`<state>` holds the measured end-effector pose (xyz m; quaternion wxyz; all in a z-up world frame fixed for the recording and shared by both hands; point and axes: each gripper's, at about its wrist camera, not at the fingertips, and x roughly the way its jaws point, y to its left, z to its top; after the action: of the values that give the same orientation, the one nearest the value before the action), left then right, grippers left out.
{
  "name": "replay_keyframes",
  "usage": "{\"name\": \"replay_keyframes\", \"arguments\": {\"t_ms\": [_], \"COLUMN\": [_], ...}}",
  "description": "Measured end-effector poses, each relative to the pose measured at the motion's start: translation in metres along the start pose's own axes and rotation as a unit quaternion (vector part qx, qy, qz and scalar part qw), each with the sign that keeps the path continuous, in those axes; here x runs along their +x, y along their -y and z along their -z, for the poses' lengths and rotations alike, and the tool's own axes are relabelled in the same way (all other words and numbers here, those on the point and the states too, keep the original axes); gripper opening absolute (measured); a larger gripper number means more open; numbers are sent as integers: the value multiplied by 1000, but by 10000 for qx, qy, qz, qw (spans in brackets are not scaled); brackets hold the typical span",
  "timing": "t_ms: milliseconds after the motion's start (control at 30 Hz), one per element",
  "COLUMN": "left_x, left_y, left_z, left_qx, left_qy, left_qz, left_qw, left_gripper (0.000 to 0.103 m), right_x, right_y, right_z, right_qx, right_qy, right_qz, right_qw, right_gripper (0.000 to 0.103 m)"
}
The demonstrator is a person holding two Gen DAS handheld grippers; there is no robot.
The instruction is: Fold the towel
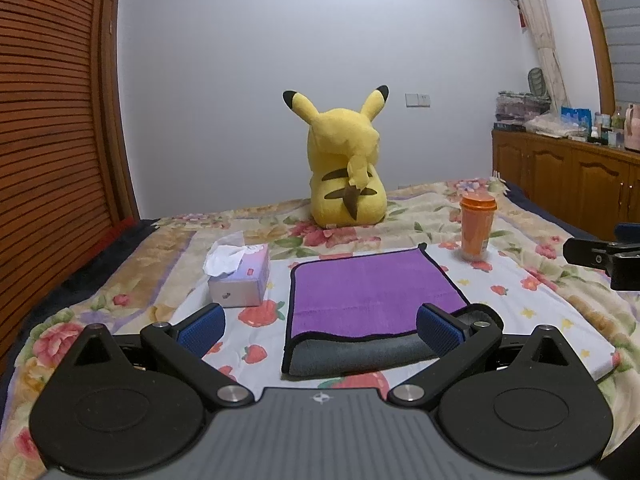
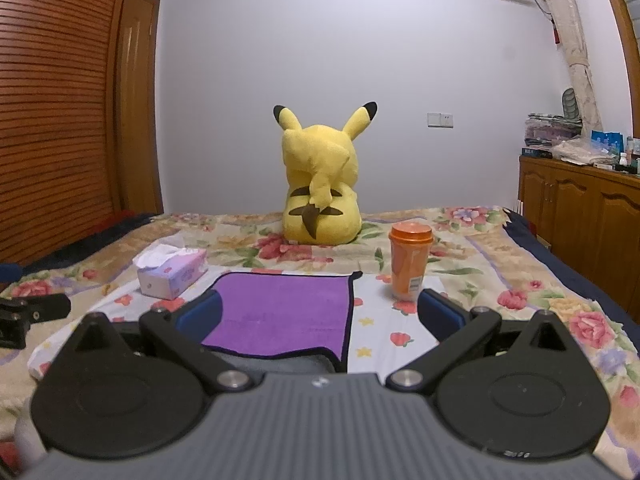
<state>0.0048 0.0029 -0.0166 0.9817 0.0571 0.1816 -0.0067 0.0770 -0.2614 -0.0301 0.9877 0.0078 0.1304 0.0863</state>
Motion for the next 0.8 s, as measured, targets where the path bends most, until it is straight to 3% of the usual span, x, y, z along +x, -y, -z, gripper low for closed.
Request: {"name": "replay_keyframes", "arguments": {"t_ms": [333,800], "left_x": [15,39], "left_y": [6,6], "left_z": [-1,0], "left_qx": [107,44], "left_qy": [-411,-693], "left_qz": [136,260], "left_qw": [9990,9972], "left_gripper": [103,103], "right_x": [13,30], "right_y": [-8,-14], "right_z": [3,4], "right_qx": [-235,-410], "right_qy": [-171,-344], "right_qz": [18,-19], "right_qw": [9996,9986], "right_gripper": [103,103]}}
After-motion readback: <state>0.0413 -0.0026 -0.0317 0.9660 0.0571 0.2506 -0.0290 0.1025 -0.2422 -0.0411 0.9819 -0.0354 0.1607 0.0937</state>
